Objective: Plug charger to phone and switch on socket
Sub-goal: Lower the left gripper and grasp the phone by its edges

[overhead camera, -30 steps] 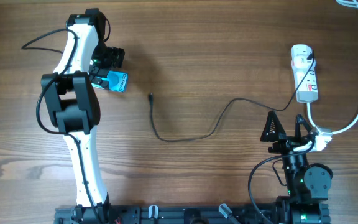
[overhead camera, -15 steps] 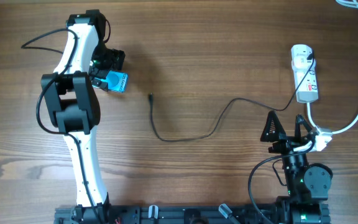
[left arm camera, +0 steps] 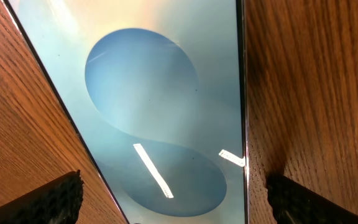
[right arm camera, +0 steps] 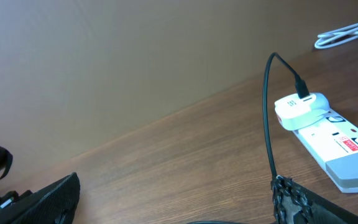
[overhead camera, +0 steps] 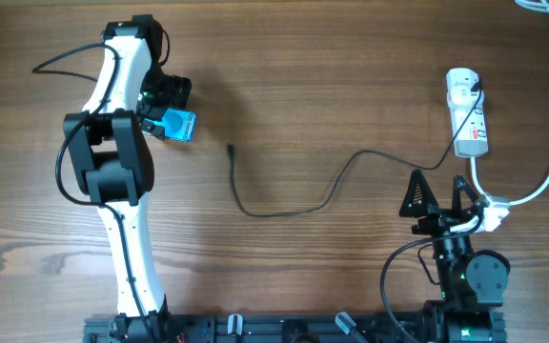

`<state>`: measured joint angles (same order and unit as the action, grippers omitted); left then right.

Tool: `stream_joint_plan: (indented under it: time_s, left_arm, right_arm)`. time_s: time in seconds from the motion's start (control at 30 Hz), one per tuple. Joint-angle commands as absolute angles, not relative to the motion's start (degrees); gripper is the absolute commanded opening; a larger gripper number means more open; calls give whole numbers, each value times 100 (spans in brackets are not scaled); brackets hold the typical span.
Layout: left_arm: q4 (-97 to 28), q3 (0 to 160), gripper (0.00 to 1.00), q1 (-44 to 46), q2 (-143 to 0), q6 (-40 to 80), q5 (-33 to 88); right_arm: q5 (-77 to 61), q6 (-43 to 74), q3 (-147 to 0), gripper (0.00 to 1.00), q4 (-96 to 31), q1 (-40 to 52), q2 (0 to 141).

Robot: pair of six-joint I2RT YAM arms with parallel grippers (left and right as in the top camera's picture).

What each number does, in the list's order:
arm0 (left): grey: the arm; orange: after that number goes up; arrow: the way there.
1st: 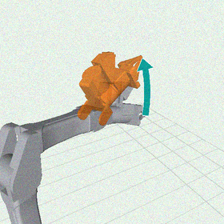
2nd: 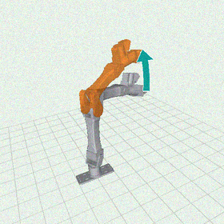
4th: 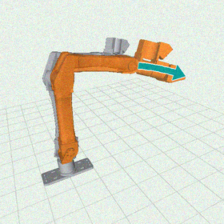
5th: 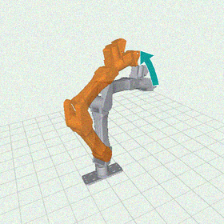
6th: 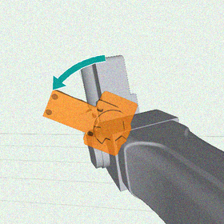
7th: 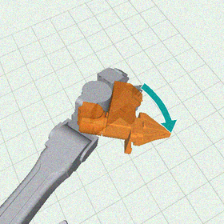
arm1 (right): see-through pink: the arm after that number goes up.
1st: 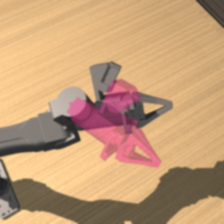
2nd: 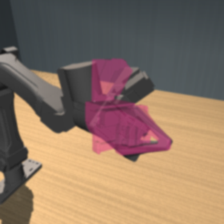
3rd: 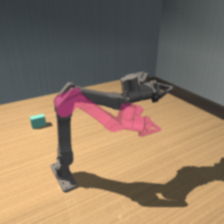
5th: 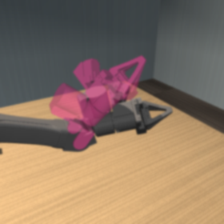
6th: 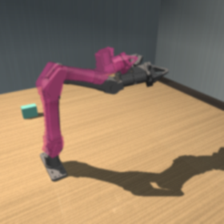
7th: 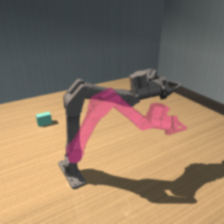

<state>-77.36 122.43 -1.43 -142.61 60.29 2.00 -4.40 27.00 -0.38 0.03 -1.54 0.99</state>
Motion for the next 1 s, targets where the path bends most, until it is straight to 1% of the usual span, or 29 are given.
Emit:
stream_joint_plan:
  time_s: [0.0, 0.3, 0.47, 0.97]
  left_arm:
    - [-7791, 11990, 100, -165, -14696, 6010, -169]
    - [-7693, 11587, 100, -161, -14698, 5863, -226]
    - [-7299, 11301, 100, -161, -14698, 5570, -222]
    - [-6543, 10547, 100, -158, -14698, 5561, -202]
  right_arm:
    - [-381, 2716, -30, 100, 19, -108, 27]
    - [-381, 2718, -30, 100, 19, -108, 27]
    - [-379, 2716, -30, 100, 16, -108, 27]
    - [-381, 2716, -30, 100, 19, -108, 27]
